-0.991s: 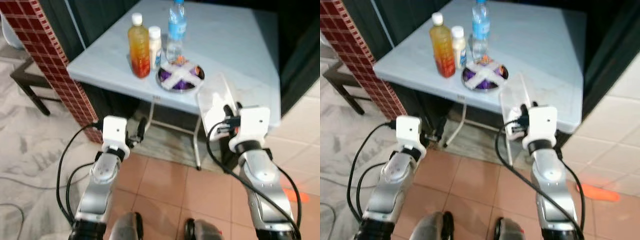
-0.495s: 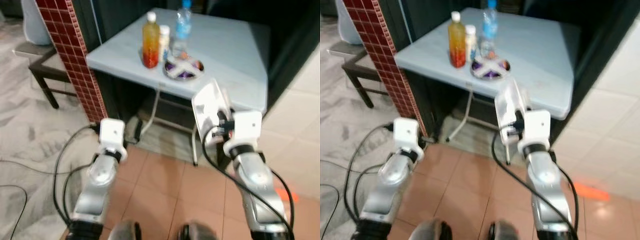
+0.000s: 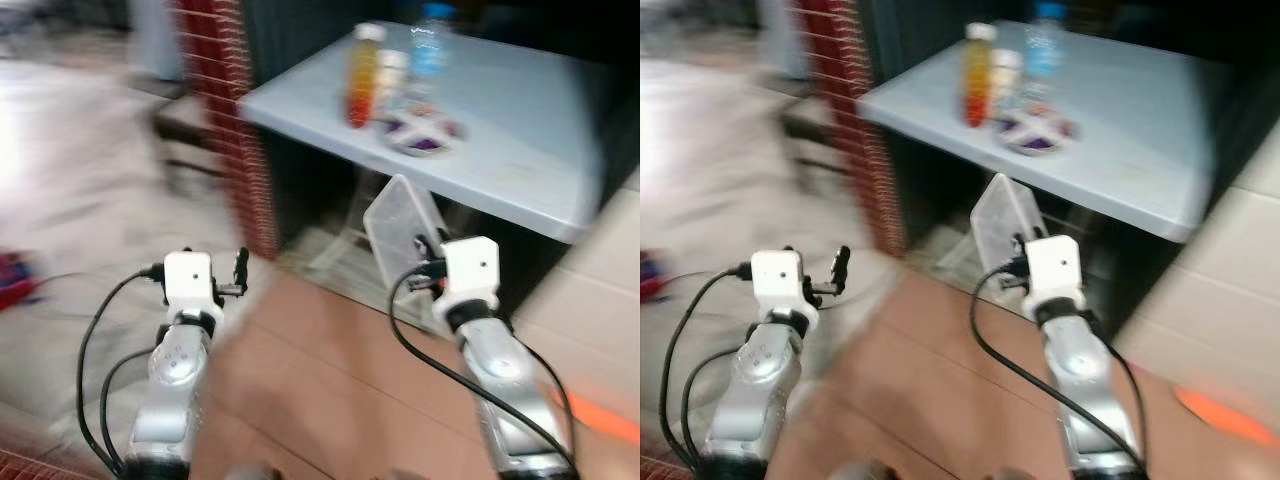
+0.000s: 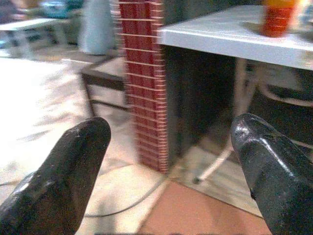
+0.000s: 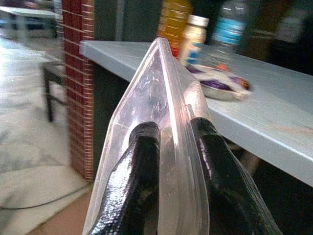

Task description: Restocking fridge

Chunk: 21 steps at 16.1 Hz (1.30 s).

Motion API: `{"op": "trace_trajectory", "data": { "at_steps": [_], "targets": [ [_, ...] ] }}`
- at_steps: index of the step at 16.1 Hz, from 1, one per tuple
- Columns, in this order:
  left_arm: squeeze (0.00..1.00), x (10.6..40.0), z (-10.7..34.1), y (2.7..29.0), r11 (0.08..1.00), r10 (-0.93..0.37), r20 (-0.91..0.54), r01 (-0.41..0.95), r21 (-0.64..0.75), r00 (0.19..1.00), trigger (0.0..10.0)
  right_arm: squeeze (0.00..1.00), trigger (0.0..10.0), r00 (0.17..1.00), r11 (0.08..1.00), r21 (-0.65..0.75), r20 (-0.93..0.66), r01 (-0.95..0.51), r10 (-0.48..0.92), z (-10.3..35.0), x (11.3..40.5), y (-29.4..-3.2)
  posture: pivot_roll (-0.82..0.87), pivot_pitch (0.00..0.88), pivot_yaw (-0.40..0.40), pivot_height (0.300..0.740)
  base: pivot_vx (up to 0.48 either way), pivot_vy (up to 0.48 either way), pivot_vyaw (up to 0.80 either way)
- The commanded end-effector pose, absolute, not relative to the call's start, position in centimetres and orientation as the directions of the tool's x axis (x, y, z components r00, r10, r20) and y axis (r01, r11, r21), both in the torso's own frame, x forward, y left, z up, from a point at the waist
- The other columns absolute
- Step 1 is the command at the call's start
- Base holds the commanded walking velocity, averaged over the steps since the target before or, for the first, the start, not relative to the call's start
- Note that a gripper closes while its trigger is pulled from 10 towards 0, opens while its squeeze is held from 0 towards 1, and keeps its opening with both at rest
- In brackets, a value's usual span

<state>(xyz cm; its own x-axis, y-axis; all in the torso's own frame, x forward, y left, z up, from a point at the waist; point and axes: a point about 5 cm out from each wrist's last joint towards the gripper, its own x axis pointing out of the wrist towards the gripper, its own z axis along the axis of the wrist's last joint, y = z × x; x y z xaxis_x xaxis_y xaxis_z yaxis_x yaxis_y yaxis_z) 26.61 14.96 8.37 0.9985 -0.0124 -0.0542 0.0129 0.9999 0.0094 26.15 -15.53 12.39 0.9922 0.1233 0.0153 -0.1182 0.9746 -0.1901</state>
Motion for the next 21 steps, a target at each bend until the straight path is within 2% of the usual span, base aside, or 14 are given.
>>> {"op": "trace_trajectory", "data": {
  "at_steps": [1, 8, 12, 21],
  "targets": [
    [0.0, 26.5, 8.1, 15.2, 0.999, 0.012, -0.065, -0.009, 0.035, 0.998, 10.0, 0.0, 10.0, 0.99, 0.975, -0.18, 0.026, -0.13, 0.136, 12.6, 26.8, -15.2, 0.01, 0.0, 0.049, 0.74, 0.0, 0.0, 0.8],
    [0.0, 26.3, 7.7, 15.0, 0.999, 0.019, -0.084, -0.015, 0.043, 0.996, 10.0, 0.0, 10.0, 0.989, 0.972, -0.194, 0.036, -0.132, 0.142, 12.3, 27.1, -15.5, 0.01, 0.0, 0.045, 0.74, 0.0, 0.0, 0.8],
    [0.0, 26.6, 7.4, 15.2, 0.999, 0.02, -0.102, -0.016, 0.038, 0.995, 10.0, 0.0, 10.0, 0.994, 0.983, -0.152, 0.02, -0.106, 0.11, 11.4, 27.7, -15.8, 0.04, 0.0, 0.038, 0.74, 0.0, 0.0, 0.8],
    [0.0, 26.8, 8.4, 15.6, 0.994, 0.088, -0.055, -0.084, 0.067, 0.995, 10.0, 0.0, 10.0, 0.986, 0.981, -0.141, 0.081, -0.131, 0.144, 12.7, 29.7, -15.0, 0.07, 0.0, 0.017, 0.74, 0.0, 0.0, 0.7]
  ]
}}
